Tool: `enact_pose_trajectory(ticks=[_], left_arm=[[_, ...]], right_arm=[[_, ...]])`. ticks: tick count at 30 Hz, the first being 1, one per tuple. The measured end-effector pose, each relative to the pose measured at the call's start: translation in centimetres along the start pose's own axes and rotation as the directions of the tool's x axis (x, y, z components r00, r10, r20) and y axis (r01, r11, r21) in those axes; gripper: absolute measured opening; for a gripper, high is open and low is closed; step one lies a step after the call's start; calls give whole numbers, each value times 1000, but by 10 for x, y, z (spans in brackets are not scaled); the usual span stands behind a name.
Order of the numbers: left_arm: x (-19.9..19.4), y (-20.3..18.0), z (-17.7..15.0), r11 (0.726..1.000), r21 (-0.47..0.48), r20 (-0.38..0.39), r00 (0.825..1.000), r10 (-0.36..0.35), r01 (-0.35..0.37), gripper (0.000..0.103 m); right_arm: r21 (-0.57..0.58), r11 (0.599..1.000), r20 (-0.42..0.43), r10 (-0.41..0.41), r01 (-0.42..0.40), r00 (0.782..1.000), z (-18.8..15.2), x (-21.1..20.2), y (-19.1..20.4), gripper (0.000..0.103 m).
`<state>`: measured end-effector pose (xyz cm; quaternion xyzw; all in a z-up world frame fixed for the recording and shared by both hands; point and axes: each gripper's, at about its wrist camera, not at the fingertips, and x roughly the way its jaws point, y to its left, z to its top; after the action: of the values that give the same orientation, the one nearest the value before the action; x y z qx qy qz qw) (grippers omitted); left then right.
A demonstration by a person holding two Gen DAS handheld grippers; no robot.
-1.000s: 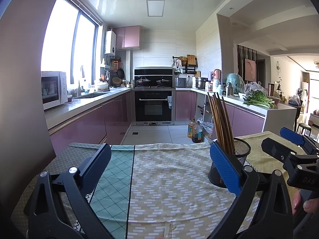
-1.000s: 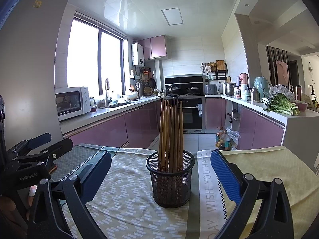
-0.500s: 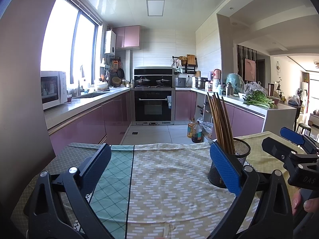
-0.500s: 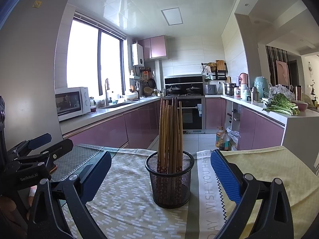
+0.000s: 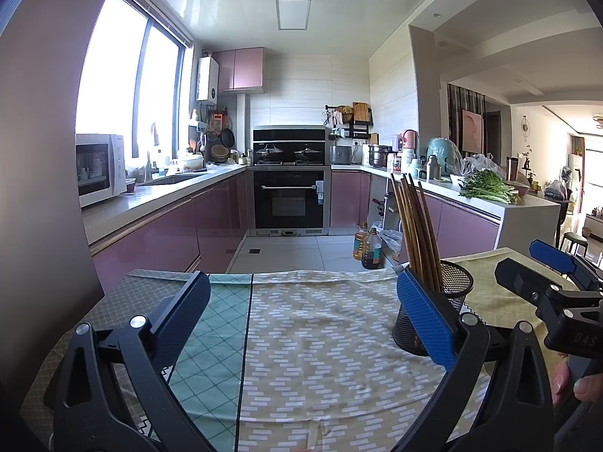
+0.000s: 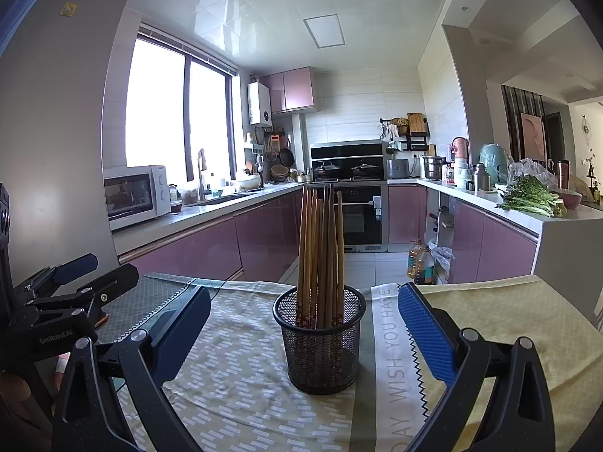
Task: Organize utensils
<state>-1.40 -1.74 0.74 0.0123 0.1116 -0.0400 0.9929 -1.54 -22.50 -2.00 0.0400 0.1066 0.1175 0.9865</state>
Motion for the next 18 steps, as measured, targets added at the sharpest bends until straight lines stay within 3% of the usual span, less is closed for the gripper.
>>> enact_pose_trajectory(ticks=[18], left_arm=[[1,-1,0,1000,-1,-1,1000,0,0,97]], right_arm=[[1,1000,0,-2,2,1000,-1,0,0,96]])
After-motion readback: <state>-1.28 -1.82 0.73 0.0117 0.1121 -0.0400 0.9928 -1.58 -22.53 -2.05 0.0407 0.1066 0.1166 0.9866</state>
